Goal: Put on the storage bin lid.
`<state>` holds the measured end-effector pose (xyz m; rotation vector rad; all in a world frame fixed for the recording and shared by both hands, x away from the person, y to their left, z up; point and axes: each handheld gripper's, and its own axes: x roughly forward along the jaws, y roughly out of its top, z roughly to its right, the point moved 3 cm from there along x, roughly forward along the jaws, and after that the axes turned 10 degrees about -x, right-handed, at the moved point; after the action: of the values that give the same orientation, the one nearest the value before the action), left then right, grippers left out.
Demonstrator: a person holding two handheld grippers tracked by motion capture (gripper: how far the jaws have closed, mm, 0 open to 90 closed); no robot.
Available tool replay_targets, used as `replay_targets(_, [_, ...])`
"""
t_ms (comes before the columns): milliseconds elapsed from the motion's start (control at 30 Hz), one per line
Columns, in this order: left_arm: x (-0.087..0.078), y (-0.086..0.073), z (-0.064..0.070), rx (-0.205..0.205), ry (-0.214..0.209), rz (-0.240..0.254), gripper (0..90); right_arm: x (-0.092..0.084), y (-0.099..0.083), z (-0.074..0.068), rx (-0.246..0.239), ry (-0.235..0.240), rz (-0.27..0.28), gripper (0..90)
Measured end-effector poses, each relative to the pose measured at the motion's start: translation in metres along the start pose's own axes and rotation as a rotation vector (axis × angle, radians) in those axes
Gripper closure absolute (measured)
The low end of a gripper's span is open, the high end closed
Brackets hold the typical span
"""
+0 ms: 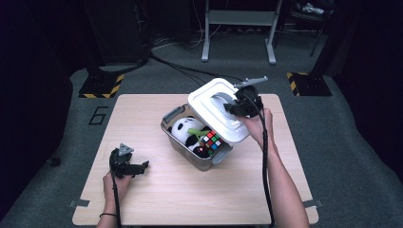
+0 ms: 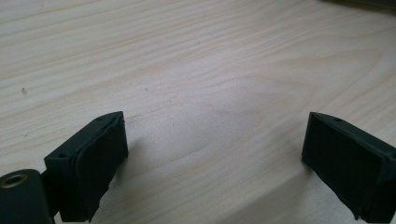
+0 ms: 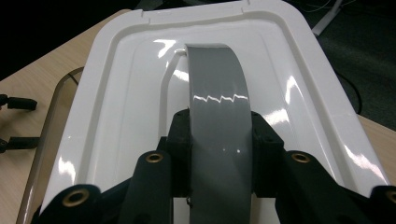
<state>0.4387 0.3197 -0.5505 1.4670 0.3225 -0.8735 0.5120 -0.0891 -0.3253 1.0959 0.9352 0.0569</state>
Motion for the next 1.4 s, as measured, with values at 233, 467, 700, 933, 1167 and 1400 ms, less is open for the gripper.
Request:
replay_targets(233, [0.0,0.0,0.0,0.0,0.0,-0.001,6.6,0.006,0.008,-0.011,-0.008,0.018,-0.009,66.4])
replay_targets(467, [0.0,0.0,0.0,0.002,0.001,0.0,6.6,0.012,0.012,-0.02,-0.006,0.041,-0.018,66.4])
replay_targets(700, [0.0,0.0,0.0,0.001,0.001,0.0,6.6,0.018,0.012,-0.031,-0.006,0.062,-0.033,66.4])
replay_targets(933, [0.0,0.0,0.0,-0.001,-0.001,0.0,6.6,0.029,0.015,-0.044,-0.015,0.102,-0.053,66.4])
replay_targets(1167, [0.0,0.0,0.0,0.001,0.0,0.001,6.6,0.042,0.015,-0.054,-0.024,0.137,-0.083,66.3])
replay_targets(1400, [0.0,0.0,0.0,0.003,-0.002,-0.001,6.7,0.058,0.013,-0.062,-0.03,0.161,-0.127,66.3])
